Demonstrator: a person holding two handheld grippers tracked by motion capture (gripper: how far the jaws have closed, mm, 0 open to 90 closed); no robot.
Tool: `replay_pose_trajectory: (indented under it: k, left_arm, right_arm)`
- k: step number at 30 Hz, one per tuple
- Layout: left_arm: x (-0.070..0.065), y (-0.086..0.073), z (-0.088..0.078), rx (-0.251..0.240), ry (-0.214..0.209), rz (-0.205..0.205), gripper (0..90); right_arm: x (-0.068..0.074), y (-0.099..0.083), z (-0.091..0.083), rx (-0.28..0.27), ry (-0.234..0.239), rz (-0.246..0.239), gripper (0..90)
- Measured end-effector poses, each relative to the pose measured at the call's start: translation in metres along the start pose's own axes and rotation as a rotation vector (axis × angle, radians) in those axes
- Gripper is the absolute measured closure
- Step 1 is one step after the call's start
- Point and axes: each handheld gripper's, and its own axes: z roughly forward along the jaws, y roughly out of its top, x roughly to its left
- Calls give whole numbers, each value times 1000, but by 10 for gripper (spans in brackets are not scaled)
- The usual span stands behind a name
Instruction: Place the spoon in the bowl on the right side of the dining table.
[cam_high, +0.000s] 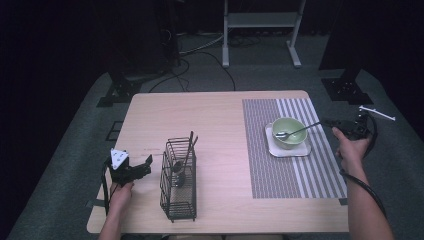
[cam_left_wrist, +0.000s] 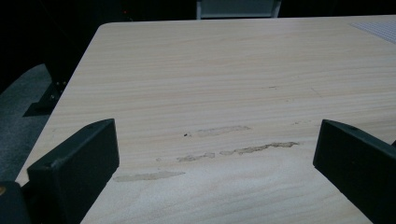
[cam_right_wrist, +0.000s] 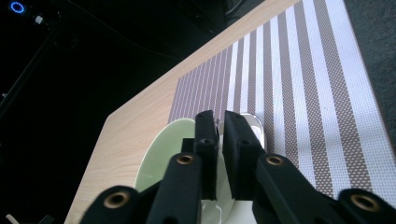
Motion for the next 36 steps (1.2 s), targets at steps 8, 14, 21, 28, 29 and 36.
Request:
replay_pose_trajectory:
  k: [8,14,21,28,29,36]
  left_arm:
    - [0,0,0,0,-1,8,0]
    - [-1,0,0,2,-1,16,0]
    - [-1,0,0,6,0,17,0]
    - [0,0,0,1,-3,13,0]
    - [0,0,0,1,-3,13,0]
    - [0,0,0,2,-1,11,0]
  right_arm:
    - [1,-4,-3,8,-7,-14,745]
    - [2,-10,-8,15,-5,-32,677]
    - [7,-17,-7,55,-3,-70,632]
    - [13,-23,-3,77,-5,-100,580]
    - [14,-24,-3,78,-6,-105,574]
    - [18,-27,-3,95,-1,-121,521]
